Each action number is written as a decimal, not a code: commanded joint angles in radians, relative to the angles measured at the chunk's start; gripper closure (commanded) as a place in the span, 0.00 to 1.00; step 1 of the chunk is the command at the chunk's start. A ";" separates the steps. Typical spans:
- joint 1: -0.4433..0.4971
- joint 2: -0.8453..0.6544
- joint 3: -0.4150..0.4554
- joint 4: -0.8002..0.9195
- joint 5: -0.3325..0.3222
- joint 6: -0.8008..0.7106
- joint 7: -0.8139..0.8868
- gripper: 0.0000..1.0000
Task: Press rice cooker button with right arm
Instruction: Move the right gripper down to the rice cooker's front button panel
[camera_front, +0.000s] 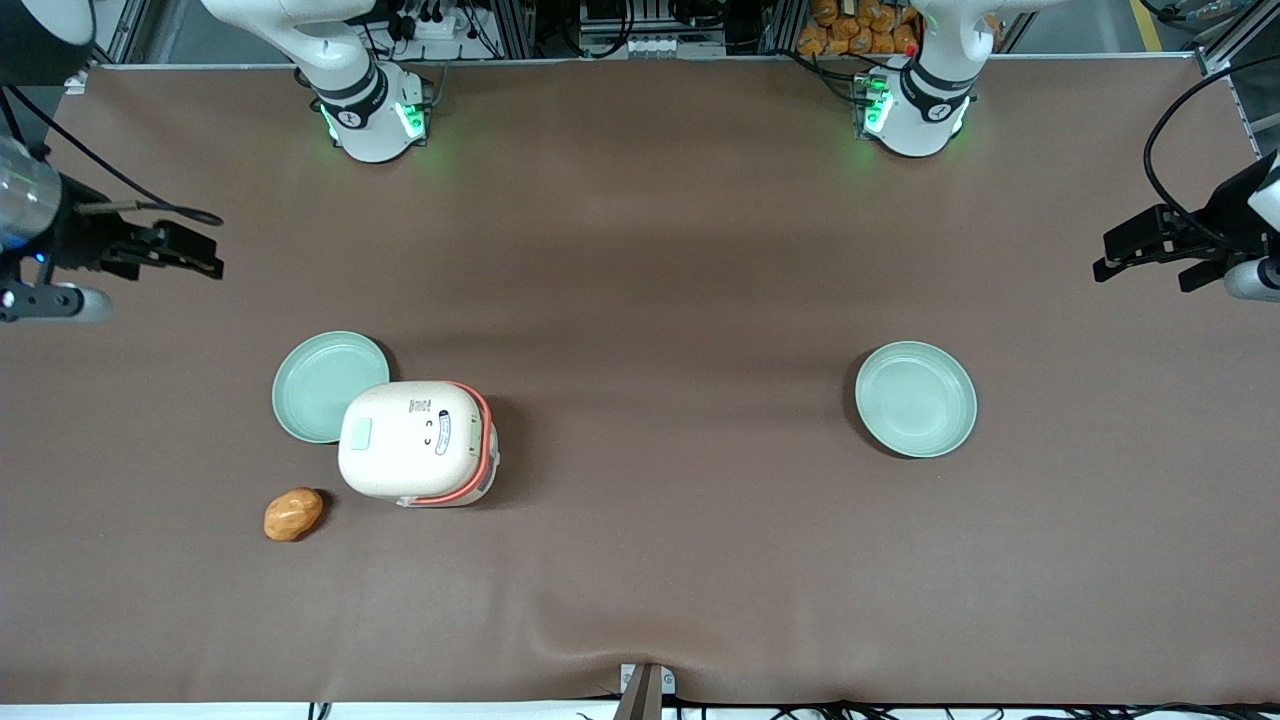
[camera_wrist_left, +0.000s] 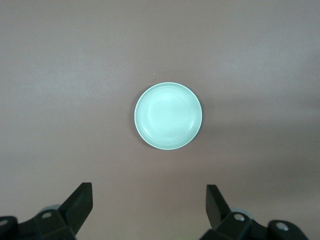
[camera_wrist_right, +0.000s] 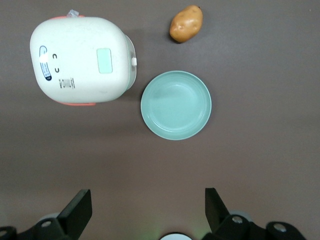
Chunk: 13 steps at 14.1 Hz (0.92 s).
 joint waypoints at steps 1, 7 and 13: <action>0.029 0.054 -0.002 0.018 0.018 0.067 0.002 0.00; 0.084 0.175 -0.002 0.015 0.018 0.262 -0.009 0.76; 0.098 0.280 -0.002 0.014 0.021 0.380 -0.001 0.97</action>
